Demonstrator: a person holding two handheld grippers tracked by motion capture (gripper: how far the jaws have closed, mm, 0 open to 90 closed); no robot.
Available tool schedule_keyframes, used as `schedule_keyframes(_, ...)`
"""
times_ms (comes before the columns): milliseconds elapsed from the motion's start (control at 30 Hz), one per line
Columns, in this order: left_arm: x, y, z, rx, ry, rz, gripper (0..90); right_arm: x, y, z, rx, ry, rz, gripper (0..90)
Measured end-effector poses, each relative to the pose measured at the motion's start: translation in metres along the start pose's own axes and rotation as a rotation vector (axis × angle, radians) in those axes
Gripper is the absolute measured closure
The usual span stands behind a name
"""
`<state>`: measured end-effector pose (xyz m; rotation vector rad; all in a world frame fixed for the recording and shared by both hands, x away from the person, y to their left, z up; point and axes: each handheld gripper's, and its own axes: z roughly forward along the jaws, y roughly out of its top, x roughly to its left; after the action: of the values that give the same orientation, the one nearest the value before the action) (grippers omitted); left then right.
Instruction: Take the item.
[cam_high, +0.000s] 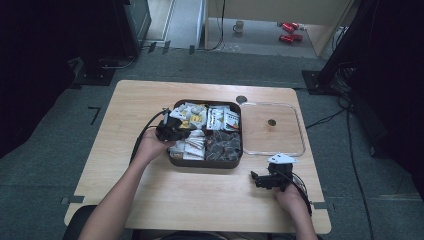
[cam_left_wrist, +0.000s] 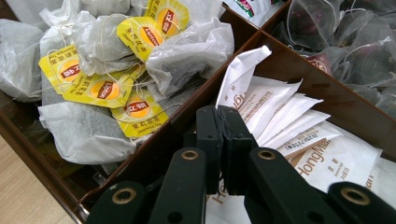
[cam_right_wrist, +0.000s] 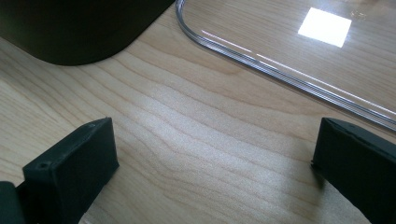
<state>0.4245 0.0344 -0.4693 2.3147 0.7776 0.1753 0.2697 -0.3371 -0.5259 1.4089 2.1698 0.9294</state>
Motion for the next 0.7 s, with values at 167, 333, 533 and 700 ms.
schedule_keyframes(167,0.001,0.0,-0.001,-0.002,-0.01,-0.004,89.8,0.0,0.0,0.0,0.0,0.0,0.0,0.0)
schedule_keyframes(333,0.002,0.0,-0.007,-0.015,-0.008,-0.008,89.9,0.0,0.0,0.0,0.0,0.0,-0.001,0.0)
schedule_keyframes(533,0.004,0.0,-0.013,-0.031,-0.022,-0.015,89.9,0.0,0.0,0.0,0.0,0.0,-0.001,0.0)
schedule_keyframes(700,0.002,0.001,-0.02,-0.045,-0.022,-0.008,90.0,0.0,0.0,0.0,0.0,0.0,-0.001,0.0)
